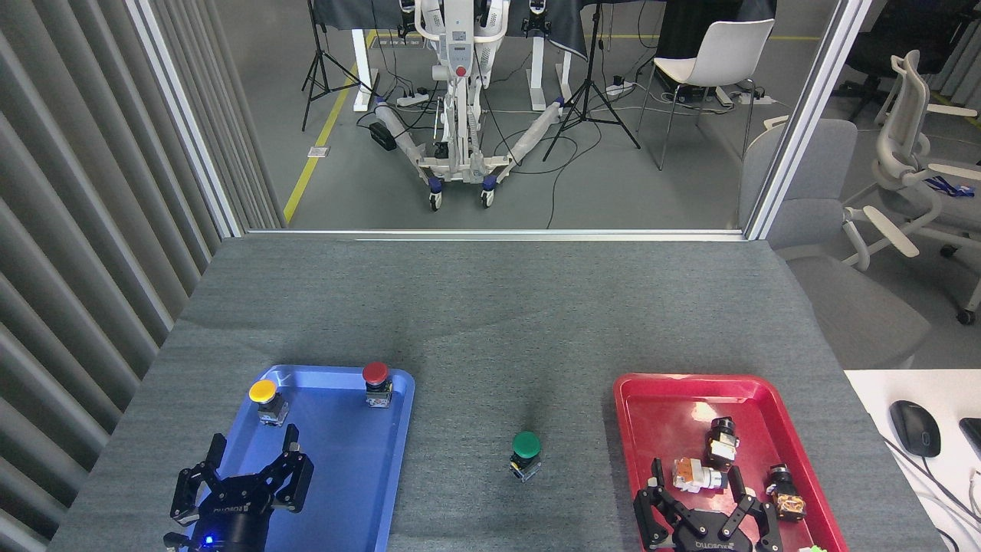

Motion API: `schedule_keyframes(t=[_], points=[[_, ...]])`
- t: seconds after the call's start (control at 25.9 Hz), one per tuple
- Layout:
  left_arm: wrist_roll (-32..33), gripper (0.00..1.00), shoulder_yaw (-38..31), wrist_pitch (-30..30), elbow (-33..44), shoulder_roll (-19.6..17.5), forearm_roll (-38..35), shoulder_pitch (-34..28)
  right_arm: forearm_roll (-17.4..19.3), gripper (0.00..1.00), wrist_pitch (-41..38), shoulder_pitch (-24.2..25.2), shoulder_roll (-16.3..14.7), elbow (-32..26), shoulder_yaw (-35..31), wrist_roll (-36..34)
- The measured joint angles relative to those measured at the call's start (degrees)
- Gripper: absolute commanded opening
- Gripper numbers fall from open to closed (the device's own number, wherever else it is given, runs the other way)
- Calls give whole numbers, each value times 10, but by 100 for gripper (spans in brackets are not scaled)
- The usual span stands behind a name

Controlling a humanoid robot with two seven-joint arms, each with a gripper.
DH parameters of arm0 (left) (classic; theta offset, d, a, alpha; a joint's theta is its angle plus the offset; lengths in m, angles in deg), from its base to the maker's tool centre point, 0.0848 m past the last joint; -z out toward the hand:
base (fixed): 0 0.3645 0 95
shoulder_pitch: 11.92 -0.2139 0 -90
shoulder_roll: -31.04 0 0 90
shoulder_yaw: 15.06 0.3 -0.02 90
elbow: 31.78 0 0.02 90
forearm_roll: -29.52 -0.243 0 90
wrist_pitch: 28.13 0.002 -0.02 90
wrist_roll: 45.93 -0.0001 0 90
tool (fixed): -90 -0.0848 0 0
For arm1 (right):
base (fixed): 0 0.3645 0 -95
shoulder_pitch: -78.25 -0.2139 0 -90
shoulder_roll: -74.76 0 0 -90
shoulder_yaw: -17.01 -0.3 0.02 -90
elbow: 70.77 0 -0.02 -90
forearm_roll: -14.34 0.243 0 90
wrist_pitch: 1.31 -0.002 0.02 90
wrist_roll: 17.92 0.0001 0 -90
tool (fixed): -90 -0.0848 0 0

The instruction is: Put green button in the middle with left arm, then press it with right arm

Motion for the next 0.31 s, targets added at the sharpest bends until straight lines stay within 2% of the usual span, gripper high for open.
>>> schedule_keyframes(t=[0.31], points=[[0,99,0,0,-12,1,0,3,0,100,-5,0,-2,-4,1,-16]])
